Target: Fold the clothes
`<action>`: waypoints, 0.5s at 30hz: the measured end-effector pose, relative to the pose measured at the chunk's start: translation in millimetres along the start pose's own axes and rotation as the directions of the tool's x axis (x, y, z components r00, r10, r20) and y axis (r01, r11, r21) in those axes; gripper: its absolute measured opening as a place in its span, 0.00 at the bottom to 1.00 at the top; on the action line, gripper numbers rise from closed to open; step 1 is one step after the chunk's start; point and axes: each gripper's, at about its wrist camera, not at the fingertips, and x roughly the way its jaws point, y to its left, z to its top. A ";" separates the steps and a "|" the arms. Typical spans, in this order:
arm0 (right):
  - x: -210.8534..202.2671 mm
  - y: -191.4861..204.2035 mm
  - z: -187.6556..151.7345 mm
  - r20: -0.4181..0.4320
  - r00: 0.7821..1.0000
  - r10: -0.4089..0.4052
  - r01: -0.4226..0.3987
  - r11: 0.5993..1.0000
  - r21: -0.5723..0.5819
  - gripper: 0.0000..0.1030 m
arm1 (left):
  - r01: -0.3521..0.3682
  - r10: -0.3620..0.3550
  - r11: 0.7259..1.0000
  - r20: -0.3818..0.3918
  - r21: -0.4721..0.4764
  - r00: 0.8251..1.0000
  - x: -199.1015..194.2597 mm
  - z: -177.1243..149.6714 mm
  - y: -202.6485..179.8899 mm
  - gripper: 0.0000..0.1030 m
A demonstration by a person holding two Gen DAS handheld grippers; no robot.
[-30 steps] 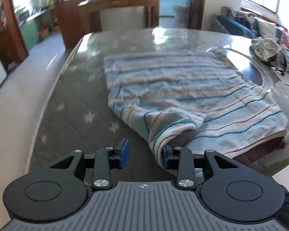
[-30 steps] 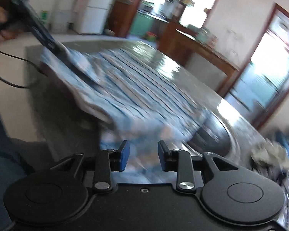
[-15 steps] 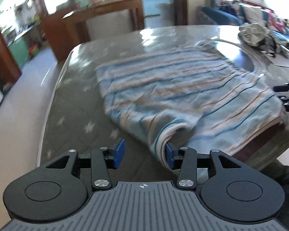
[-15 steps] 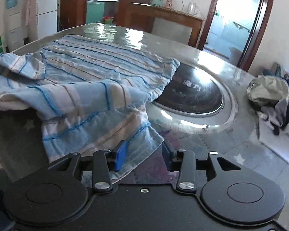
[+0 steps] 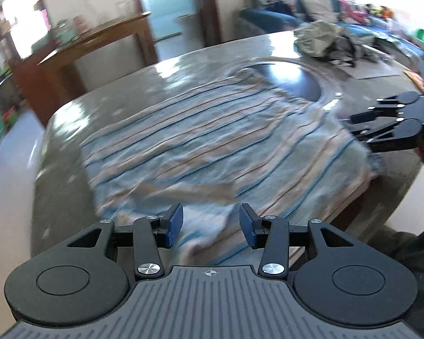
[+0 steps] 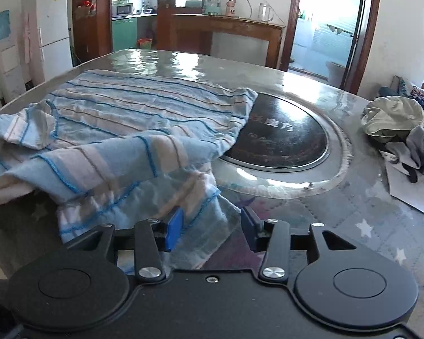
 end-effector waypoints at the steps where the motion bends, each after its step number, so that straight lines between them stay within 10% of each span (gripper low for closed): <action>1: -0.2 -0.4 -1.2 0.005 1.000 0.000 0.000 1.000 0.001 0.47 | 0.004 -0.004 1.000 -0.004 0.012 1.000 8.1 3.2 -3.5 0.45; 15: -7.8 0.6 -1.1 0.029 0.999 -0.028 0.028 0.999 -0.015 0.13 | -0.013 0.004 0.995 -0.090 -0.097 0.996 74.6 2.1 6.8 0.45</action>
